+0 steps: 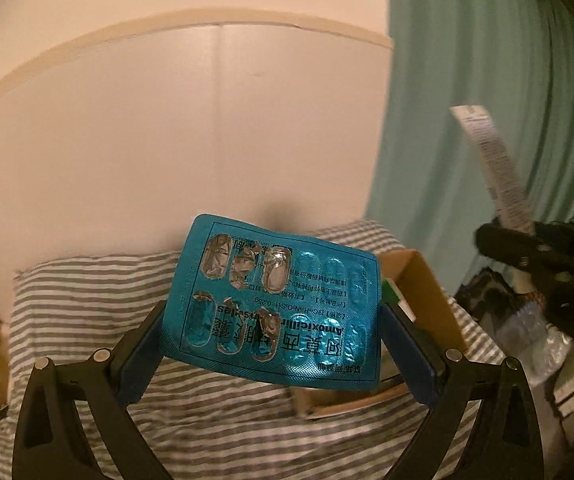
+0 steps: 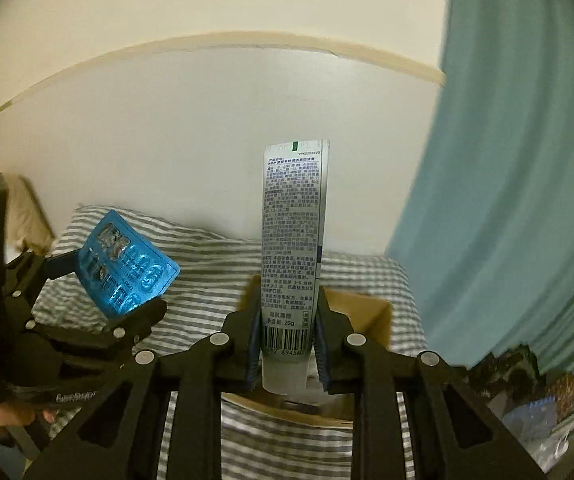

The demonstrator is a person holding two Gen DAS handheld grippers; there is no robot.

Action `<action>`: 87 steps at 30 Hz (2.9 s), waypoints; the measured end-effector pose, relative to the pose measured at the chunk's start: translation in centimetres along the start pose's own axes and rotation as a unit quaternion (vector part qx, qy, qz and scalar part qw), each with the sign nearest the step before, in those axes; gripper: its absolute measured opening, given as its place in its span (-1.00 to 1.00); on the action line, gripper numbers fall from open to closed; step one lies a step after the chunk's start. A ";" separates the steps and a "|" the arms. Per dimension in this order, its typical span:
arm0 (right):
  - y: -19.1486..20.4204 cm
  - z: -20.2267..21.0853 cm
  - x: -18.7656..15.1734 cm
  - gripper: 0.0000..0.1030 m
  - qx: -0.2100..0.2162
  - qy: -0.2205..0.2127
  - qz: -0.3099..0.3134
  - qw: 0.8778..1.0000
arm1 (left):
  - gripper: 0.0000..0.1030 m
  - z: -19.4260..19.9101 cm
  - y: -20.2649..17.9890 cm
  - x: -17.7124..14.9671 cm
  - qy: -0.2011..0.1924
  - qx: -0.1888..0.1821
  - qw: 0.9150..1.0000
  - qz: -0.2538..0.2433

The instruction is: Organize objects

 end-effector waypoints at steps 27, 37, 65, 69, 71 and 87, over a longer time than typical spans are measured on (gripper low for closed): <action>-5.7 -9.3 -4.4 0.02 0.019 0.087 -0.116 0.989 | 1.00 -9.0 -6.5 -3.5 0.045 -0.025 0.997 -0.054; -6.9 -3.1 -3.5 0.17 0.025 0.045 -0.150 0.987 | 1.00 -2.7 -4.1 0.8 0.000 -0.012 0.999 -0.039; 2.7 6.5 -2.0 0.89 -0.021 -0.123 -0.040 0.991 | 1.00 9.3 8.3 -3.8 -0.113 0.122 0.984 0.063; 3.7 3.8 -3.8 0.92 -0.014 -0.116 -0.028 0.993 | 1.00 7.7 7.9 -5.7 -0.115 0.129 0.983 0.062; 4.0 2.9 -4.7 0.93 -0.015 -0.110 -0.021 0.994 | 1.00 7.1 7.6 -6.6 -0.117 0.127 0.983 0.065; 2.3 2.5 -5.6 0.95 -0.031 -0.115 -0.040 0.992 | 1.00 6.8 6.8 -7.2 -0.104 0.122 0.985 0.064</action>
Point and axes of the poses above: each gripper's, at about its wrist camera, not at the fingertips, and z roughly against the way its jaws point, y to its left, x to its top, the point moved 2 cm from there along -z, roughly the way its jaws point, and after that the axes turned 3 degrees about -y, right-handed, at the moved point
